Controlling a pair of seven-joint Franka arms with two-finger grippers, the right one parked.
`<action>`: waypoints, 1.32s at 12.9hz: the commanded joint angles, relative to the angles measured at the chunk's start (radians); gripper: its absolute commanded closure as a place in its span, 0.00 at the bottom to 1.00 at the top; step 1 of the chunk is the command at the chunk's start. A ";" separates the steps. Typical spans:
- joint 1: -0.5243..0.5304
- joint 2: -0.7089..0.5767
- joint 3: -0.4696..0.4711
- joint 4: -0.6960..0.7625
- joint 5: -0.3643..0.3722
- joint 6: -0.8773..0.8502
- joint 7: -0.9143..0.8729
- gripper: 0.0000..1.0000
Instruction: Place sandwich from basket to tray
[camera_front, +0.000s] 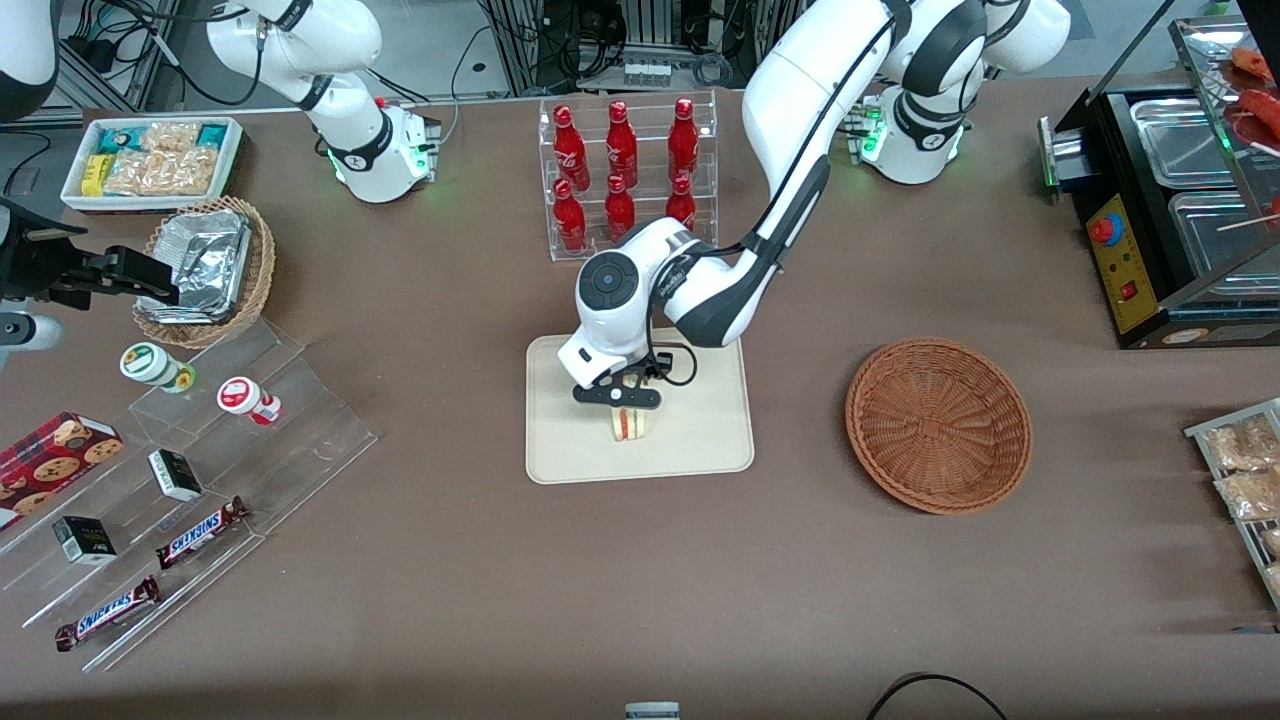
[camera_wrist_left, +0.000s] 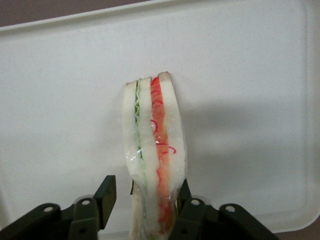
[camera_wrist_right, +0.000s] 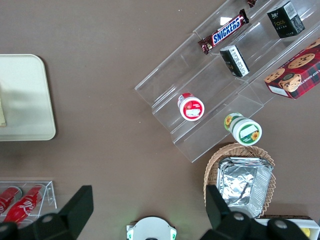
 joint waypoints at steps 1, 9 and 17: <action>0.010 -0.055 0.015 0.017 -0.004 -0.044 -0.025 0.00; 0.192 -0.471 0.028 -0.174 0.034 -0.246 -0.008 0.00; 0.496 -0.789 0.028 -0.423 0.044 -0.343 0.463 0.00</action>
